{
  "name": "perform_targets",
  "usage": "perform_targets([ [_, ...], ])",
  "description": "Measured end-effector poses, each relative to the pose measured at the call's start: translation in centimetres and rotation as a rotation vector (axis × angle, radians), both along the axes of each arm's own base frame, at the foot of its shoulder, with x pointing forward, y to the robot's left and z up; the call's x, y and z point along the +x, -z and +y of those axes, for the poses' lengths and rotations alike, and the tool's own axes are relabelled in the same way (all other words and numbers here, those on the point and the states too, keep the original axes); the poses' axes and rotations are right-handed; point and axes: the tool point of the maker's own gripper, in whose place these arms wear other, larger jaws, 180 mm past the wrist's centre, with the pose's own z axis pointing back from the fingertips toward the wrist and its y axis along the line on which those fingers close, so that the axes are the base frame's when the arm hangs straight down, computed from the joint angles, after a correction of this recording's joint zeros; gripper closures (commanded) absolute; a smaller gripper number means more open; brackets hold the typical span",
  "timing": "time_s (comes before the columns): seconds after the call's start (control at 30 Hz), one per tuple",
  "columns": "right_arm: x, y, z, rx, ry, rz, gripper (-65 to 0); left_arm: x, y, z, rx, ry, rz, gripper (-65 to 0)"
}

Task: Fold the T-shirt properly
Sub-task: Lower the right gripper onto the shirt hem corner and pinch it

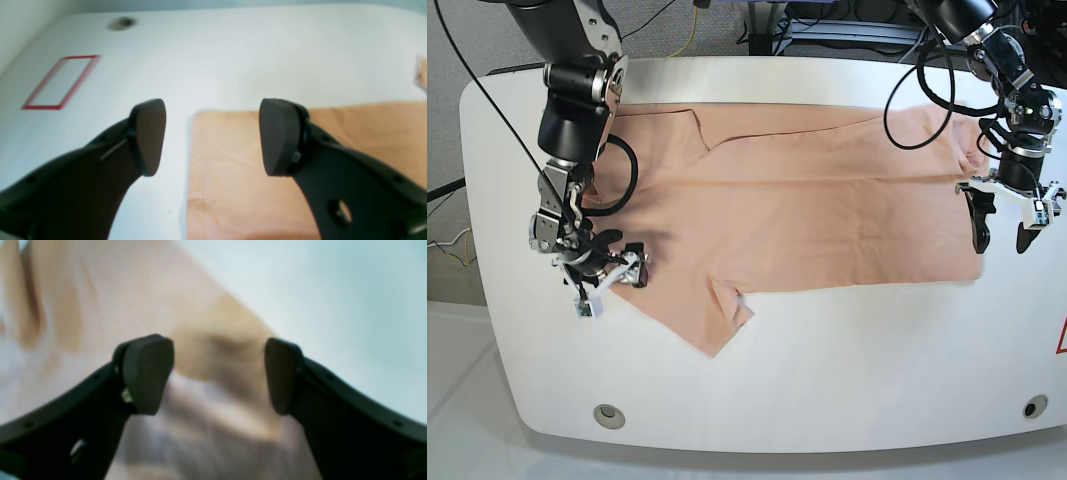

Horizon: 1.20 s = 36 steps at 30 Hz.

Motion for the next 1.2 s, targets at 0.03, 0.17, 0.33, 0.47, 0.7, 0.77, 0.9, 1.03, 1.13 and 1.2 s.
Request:
perform_targets([
  [0.03,0.2,0.2,0.2,0.006,-0.002,0.009,-43.4,0.0,0.0,0.1,0.001,-0.002,-0.001,-41.2],
  [0.17,1.5,0.0,1.1,0.054,0.018,-0.033,-43.1,0.3,-0.4,0.1,-0.011,-0.005,-0.024,-41.1],
  [0.33,1.8,0.4,1.8,0.091,0.027,-0.064,-42.8,0.7,-0.2,-0.1,-0.029,-0.003,-0.025,-41.0],
  [0.47,2.0,0.6,1.4,0.115,0.042,-0.079,-42.8,1.3,0.4,-0.3,-0.061,0.001,-0.024,-40.8],
  [0.7,1.8,0.8,-0.1,0.101,0.044,-0.073,-42.9,2.1,0.5,-0.7,-0.084,0.011,-0.032,-40.8],
  [0.77,1.8,0.8,-0.3,0.095,0.044,-0.073,-43.3,2.0,0.6,-0.6,-0.084,0.007,-0.029,-41.3],
  [0.9,1.7,0.8,-0.6,0.091,0.052,-0.078,-43.5,1.4,0.9,-0.5,-0.075,0.006,-0.015,-41.2],
  [1.03,1.7,0.8,-0.5,0.090,0.052,-0.077,-43.6,0.9,1.2,-0.3,-0.070,0.000,-0.005,-41.4],
  [1.13,1.7,0.8,-0.2,0.090,0.046,-0.071,-43.9,1.0,1.0,-0.5,-0.069,0.006,-0.009,-41.6],
  [1.2,1.7,0.8,0.1,0.096,0.045,-0.067,-43.9,1.2,0.9,-0.6,-0.069,0.012,-0.014,-41.6],
])
